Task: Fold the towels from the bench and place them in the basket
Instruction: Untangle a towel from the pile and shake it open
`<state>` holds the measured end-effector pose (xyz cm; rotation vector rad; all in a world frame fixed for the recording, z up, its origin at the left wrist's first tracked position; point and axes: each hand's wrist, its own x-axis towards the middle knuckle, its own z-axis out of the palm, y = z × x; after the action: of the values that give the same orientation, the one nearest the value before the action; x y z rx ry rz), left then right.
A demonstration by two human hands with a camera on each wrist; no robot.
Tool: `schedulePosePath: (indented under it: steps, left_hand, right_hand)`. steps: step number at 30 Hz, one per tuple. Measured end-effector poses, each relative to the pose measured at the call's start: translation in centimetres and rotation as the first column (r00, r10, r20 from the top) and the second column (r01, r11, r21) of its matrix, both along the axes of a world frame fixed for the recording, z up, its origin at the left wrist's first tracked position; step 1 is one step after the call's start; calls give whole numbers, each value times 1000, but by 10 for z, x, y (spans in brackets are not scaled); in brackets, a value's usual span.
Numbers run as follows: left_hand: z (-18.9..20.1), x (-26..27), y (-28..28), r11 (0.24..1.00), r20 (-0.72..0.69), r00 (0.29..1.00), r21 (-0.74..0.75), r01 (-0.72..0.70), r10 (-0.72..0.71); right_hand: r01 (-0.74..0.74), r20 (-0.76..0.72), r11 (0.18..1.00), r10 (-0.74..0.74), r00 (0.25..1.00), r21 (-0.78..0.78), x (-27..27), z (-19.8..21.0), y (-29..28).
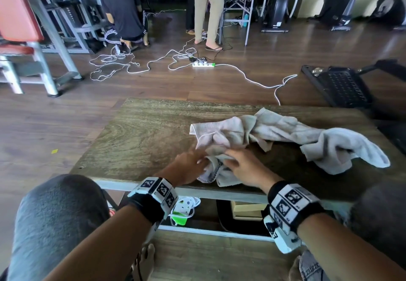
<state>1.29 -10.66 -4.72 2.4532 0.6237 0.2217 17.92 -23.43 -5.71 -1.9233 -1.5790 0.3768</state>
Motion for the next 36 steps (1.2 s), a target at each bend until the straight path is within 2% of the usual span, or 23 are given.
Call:
schedulePosePath:
  steps: [1,3,5,7,9,10,12,14,15,16,18,20,24,27,29,32,36]
  left_hand:
    - [-2,0,-3,1000,-19,1000,-5,-3,3]
    - [2,1,-4,1000,54,998,15,-16,15]
    - [14,0,-3,1000,102,994,-3,-31,32]
    - [19,-2,1,998,130,989,-1,-65,65]
    - [16,-4,4,993,172,979,23,-112,107]
    - [13,-5,6,991,210,970,37,-131,120]
    - [7,-6,10,987,225,968,84,-135,113]
    - [0,-6,9,991,84,995,122,-59,49]
    - [2,-7,4,990,-8,998,125,-66,67]
    - [1,-9,1,988,-34,996,136,-77,83]
    - [-3,-9,-3,995,58,998,96,-27,21]
    - [1,-8,-3,998,64,998,64,-3,-1]
    - [31,-7,7,998,68,996,-21,-56,57]
    - [73,13,36,993,125,987,47,-104,97]
    - [104,36,70,975,224,966,144,-168,133]
    - [149,64,116,929,222,950,248,-274,221]
    - [177,69,170,816,254,862,290,-500,438]
  right_hand:
    - [-7,-45,998,4,999,-57,-3,-4,0]
    - [72,-47,992,-78,996,-105,-1,-3,1]
    - [226,-4,973,-226,974,-47,5,5,1]
    - [372,-26,926,-371,928,61,14,15,0]
    - [438,-37,891,-437,899,115,19,21,-1]
    - [416,-25,904,-416,909,101,20,21,-1]
    - [265,-9,964,-265,964,-14,17,14,-1]
    - [129,15,984,-128,992,-125,8,1,-1]
    - [99,44,988,-95,995,-115,5,-5,-1]
    - [87,70,991,-80,994,-102,2,-6,-1]
    - [57,41,992,-53,998,-110,-3,-1,-2]
    - [22,-15,992,-24,1000,-127,-7,9,-2]
    - [41,-93,998,-45,995,-51,1,38,4]
    - [155,-73,987,-152,986,37,26,78,35]
    - [143,3,975,-146,989,172,46,111,70]
    - [124,106,946,-162,981,301,82,152,118]
    - [290,122,907,-339,933,307,134,181,131]
